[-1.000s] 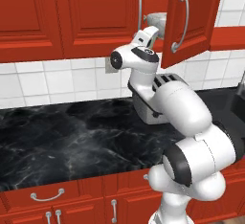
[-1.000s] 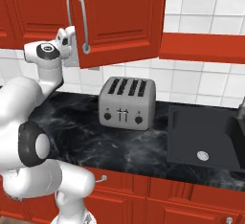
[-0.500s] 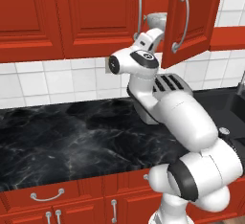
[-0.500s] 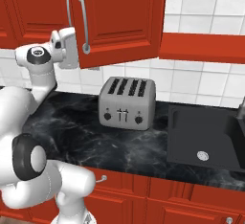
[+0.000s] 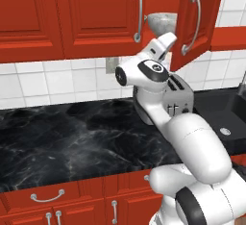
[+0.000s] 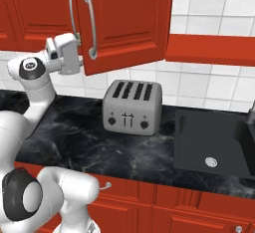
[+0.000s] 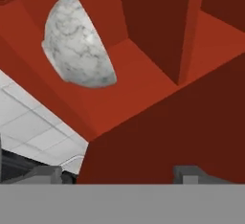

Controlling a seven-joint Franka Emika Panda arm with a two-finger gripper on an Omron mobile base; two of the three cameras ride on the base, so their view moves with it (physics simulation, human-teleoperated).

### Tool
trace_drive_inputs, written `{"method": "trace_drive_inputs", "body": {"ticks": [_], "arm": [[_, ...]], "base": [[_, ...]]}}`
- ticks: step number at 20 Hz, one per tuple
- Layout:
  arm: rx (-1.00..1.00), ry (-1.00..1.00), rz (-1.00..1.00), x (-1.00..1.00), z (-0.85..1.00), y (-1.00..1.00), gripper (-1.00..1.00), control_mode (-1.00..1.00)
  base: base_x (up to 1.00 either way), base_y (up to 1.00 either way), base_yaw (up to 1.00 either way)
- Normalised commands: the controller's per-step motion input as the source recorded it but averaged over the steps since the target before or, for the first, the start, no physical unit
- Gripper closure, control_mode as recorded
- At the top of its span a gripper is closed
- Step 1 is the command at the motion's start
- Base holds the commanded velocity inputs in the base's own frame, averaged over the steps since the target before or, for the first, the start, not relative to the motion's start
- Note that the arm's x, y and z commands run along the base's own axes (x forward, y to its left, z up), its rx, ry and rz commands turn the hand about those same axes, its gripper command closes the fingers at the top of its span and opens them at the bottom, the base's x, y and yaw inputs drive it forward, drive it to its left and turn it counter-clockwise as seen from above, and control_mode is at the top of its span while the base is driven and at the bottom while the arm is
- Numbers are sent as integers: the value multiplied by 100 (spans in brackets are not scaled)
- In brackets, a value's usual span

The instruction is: Move the bowls from the cabinet to the plates on the dining table.

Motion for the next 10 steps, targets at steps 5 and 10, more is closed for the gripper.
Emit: {"method": "trace_drive_inputs", "body": {"ticks": [5,10], "arm": [[0,-17,-5,-32,15,-67,-100,-100],[0,-21,-8,-48,18,-87,-100,-100]], "base": [[0,0,0],[0,0,0]]}}
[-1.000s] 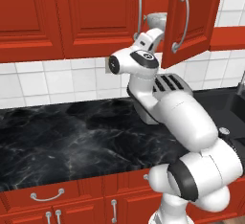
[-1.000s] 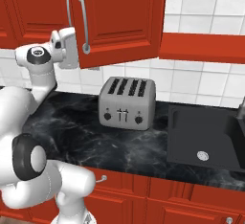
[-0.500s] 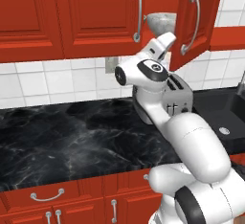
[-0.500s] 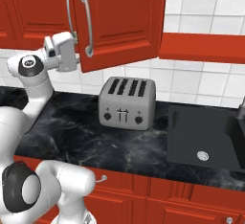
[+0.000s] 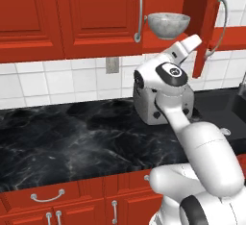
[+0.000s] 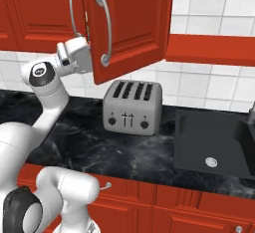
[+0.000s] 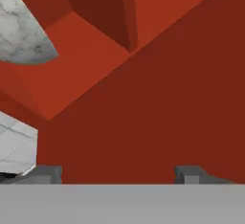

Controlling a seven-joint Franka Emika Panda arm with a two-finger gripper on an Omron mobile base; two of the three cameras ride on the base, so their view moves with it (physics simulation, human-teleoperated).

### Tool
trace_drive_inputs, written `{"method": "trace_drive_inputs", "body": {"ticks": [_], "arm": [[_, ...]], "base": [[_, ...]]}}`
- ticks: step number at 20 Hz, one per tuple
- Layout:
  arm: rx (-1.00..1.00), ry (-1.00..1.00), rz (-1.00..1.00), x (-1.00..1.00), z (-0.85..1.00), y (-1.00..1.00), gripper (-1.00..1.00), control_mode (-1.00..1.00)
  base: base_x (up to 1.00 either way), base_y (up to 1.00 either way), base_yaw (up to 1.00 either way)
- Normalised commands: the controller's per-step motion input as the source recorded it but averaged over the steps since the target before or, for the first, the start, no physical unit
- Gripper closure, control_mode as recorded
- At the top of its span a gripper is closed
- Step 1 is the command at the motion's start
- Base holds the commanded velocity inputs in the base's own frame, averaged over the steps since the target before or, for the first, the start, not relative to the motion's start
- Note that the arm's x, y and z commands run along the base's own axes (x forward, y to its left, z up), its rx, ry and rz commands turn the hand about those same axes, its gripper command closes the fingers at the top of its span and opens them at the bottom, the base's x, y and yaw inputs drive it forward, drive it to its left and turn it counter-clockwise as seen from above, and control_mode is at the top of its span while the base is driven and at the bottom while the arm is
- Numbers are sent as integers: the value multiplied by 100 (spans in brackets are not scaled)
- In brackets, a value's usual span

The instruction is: Move the bowls from the cabinet to the plates on the dining table.

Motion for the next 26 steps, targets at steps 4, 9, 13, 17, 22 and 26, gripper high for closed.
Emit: {"method": "trace_drive_inputs", "body": {"ticks": [4,9,13,17,22,26], "arm": [[0,-21,-8,-55,23,-86,-100,-100],[0,-21,-8,-54,26,-83,-100,-100],[0,-21,-7,-46,26,-86,-100,-100],[0,-20,-8,-36,20,-82,-100,-100],[0,-17,-7,-24,6,-52,-100,-100],[-1,-13,-1,-14,0,32,-100,-100]], "base": [[0,0,0],[0,0,0],[0,0,0],[0,0,0],[0,0,0],[0,0,0]]}}
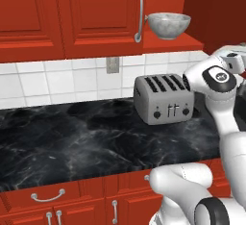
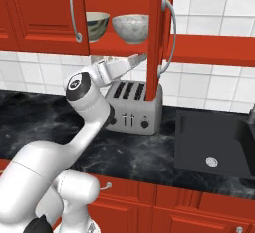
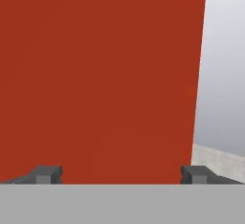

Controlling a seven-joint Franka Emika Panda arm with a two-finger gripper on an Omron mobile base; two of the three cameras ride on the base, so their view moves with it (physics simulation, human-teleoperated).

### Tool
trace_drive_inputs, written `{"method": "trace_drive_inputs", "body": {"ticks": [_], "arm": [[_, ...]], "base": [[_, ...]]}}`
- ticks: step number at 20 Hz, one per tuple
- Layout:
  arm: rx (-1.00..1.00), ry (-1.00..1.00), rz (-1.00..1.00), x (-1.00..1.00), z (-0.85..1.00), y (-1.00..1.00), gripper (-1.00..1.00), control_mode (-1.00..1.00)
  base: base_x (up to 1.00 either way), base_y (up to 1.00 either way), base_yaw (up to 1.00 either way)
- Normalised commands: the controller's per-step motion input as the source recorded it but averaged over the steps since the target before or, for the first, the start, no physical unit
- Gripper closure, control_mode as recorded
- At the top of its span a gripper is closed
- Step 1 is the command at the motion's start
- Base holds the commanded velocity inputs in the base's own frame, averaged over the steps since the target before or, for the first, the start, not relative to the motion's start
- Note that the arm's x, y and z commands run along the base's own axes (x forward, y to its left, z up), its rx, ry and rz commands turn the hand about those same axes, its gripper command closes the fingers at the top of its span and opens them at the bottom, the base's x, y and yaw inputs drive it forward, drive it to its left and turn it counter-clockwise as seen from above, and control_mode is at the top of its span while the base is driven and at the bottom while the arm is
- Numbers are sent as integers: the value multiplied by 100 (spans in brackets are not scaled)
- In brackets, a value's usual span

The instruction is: Move the bowls from the cabinet to the plates on the dining table.

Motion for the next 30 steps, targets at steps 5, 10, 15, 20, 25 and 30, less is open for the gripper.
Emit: {"method": "trace_drive_inputs", "body": {"ticks": [5,10,15,20,25,30], "arm": [[1,-10,0,-11,1,55,-100,-100],[11,-4,9,0,19,34,-100,-100],[10,0,22,14,13,33,-100,-100],[10,0,31,20,5,36,-100,-100],[5,0,31,32,0,27,-100,-100],[0,-2,26,34,0,17,-100,-100]], "base": [[0,0,0],[0,0,0],[0,0,0],[0,0,0],[0,0,0],[0,0,0]]}}
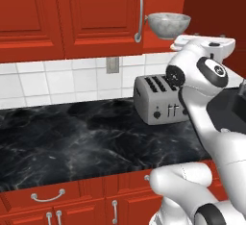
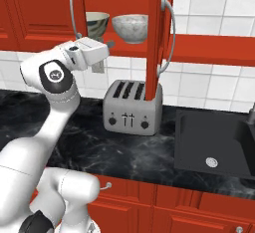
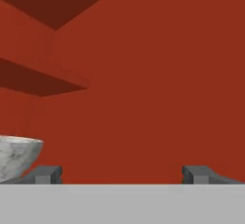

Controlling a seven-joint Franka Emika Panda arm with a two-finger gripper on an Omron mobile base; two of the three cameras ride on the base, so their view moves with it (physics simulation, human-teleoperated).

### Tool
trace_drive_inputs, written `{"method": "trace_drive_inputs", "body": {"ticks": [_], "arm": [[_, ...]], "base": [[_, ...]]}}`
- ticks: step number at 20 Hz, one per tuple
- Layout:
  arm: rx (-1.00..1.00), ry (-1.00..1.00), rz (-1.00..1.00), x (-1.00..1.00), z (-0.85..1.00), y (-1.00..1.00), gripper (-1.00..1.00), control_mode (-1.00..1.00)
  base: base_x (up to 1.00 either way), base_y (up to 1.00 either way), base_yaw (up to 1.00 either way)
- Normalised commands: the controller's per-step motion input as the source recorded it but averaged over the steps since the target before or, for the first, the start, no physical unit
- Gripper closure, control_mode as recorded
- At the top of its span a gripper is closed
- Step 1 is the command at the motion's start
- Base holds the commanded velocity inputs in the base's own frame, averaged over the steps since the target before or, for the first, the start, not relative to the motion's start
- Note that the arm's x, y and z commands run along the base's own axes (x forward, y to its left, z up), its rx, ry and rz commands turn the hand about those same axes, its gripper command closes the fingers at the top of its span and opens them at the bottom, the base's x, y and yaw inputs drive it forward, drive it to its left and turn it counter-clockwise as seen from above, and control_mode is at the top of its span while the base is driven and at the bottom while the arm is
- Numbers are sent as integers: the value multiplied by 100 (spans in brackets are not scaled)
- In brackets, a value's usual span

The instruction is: Move the bowls from the cabinet to the plates on the dining table.

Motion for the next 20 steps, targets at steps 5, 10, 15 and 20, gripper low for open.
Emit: {"method": "trace_drive_inputs", "body": {"ticks": [5,10,15,20], "arm": [[0,-5,23,25,-3,24,-100,-100],[-2,-6,19,14,-17,34,-100,-100],[-5,-5,13,24,-14,40,-100,-100],[-1,-1,15,24,0,40,-100,-100]], "base": [[0,0,0],[0,0,0],[0,0,0],[0,0,0]]}}
